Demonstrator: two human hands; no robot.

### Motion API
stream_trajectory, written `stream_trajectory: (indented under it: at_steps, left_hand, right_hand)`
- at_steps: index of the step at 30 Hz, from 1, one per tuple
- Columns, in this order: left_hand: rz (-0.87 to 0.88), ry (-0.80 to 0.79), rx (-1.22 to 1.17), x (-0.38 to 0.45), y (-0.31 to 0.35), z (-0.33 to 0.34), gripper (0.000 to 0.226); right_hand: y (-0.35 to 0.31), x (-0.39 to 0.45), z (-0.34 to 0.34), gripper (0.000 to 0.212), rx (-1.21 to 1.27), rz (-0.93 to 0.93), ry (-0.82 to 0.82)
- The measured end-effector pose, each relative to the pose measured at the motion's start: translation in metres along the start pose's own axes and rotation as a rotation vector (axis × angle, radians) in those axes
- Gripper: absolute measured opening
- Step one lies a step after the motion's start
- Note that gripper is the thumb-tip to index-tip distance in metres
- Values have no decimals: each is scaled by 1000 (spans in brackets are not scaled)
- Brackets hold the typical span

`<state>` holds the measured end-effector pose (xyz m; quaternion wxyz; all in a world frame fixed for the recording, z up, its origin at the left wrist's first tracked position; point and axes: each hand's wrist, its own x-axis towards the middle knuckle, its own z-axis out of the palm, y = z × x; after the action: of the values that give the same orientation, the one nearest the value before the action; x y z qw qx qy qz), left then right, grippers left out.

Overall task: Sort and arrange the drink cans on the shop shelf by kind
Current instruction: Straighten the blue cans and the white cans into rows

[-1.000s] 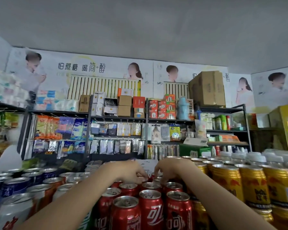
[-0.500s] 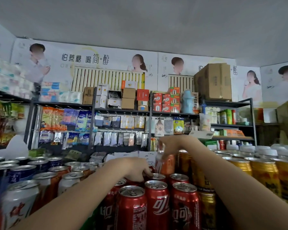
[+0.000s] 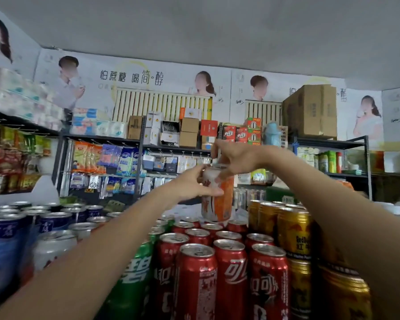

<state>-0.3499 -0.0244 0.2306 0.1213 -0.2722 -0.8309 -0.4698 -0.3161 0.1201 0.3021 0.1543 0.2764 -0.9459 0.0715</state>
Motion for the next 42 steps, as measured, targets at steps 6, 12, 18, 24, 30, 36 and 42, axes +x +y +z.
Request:
stream_trajectory:
  at_steps: [6,12,18,24,30,36,42]
  left_hand:
    - [-32,54,82,-79,1,-75,39]
    - [-115,354,333,-130,-27,-120,54]
    - [-91,514,453,-135,-52,-125,77]
    - [-55,130,350,-135,-63,-147,84]
    - [-154,-323,820,-156,-88,-158,51]
    - [-195,-309,764,-157,-89,-164,80]
    - [-141,-326,698,-141,-61,-150,84]
  right_hand:
    - [-64,10,16,41,331,-191,-65]
    - [-136,35,41,45,287,-214,-176]
    - [-163,49,66,41,405,-165,-88]
    - [-152,45,69,33,557,-80,-124]
    - [-164,44,109,38,318,-74,-186]
    - [-175,31,146,37,165,-138,-172]
    - [-148,7,132,35,120,-115,-56]
